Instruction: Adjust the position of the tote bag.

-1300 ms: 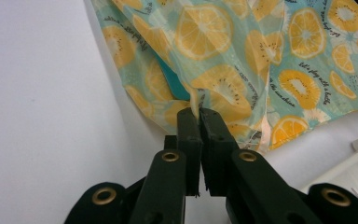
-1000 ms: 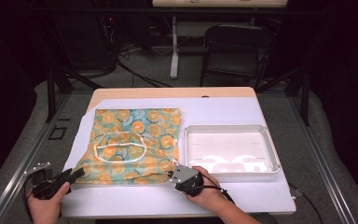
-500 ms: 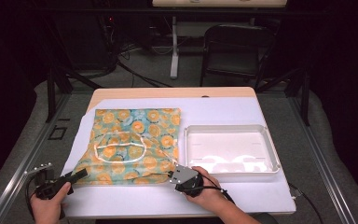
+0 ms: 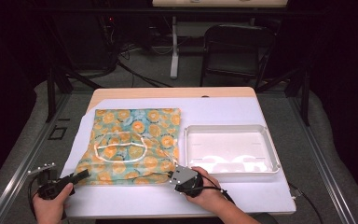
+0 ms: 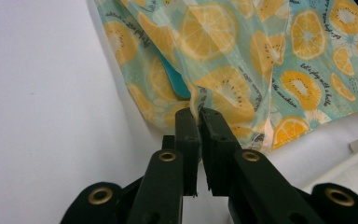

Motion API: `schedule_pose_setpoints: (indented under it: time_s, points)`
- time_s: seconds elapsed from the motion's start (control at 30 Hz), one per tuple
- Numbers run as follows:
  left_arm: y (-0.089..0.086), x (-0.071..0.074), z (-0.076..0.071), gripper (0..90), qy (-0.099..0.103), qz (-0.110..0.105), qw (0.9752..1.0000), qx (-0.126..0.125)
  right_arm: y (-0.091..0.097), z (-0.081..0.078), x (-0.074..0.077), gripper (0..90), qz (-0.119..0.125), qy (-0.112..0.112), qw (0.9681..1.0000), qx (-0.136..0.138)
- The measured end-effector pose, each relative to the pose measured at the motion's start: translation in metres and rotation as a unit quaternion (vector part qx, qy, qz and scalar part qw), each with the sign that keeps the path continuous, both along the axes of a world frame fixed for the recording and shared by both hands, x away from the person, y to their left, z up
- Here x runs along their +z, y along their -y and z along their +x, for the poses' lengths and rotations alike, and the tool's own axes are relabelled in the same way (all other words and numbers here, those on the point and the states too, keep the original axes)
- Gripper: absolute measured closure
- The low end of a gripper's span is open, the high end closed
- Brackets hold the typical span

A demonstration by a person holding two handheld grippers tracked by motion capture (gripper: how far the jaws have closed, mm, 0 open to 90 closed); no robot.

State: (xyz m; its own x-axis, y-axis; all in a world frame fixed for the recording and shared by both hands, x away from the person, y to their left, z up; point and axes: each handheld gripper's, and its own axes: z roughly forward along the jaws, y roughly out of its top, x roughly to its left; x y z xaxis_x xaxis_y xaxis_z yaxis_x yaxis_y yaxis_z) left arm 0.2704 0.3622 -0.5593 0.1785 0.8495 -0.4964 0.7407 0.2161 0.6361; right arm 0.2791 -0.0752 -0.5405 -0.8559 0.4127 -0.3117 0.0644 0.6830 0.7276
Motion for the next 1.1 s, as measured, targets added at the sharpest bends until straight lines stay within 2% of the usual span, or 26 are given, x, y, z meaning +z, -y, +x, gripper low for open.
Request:
schedule_pose_setpoints:
  time_s: [0.3,0.43,0.47,0.6,0.73,0.8,0.9,1.07,1.1]
  points:
    - [0.001,0.004,-0.001,83.8,0.01,0.019,0.9998,0.0,0.001,0.0,0.0,81.4,0.001,-0.004,1.0,0.002]
    - [0.003,0.006,0.001,87.6,0.013,0.036,0.9992,-0.004,0.002,0.0,0.001,77.0,0.011,-0.003,0.9999,0.0]
    - [0.003,0.007,0.001,88.0,0.013,0.041,0.9991,-0.006,0.003,0.0,0.002,75.8,0.004,-0.002,1.0,0.002]
    - [0.004,0.008,0.002,88.6,0.012,0.044,0.9989,-0.005,0.005,-0.003,0.001,69.0,0.006,0.0,1.0,0.005]
    - [0.004,0.008,0.004,88.7,0.01,0.044,0.999,-0.004,0.006,-0.005,-0.001,64.2,-0.008,0.012,0.9999,0.009]
    - [0.004,0.008,0.006,88.6,0.009,0.045,0.9989,-0.002,0.006,-0.006,-0.003,60.4,-0.033,0.021,0.9992,0.009]
    - [0.003,0.008,0.007,88.6,0.01,0.042,0.9991,0.003,0.005,-0.007,-0.007,58.3,-0.05,0.029,0.9983,0.007]
    - [0.004,0.008,0.008,88.6,0.008,0.043,0.999,0.001,0.005,-0.007,-0.01,57.6,-0.059,0.046,0.9972,0.006]
    - [0.004,0.008,0.008,88.6,0.008,0.043,0.999,0.001,0.005,-0.006,-0.01,57.4,-0.067,0.054,0.9963,0.004]
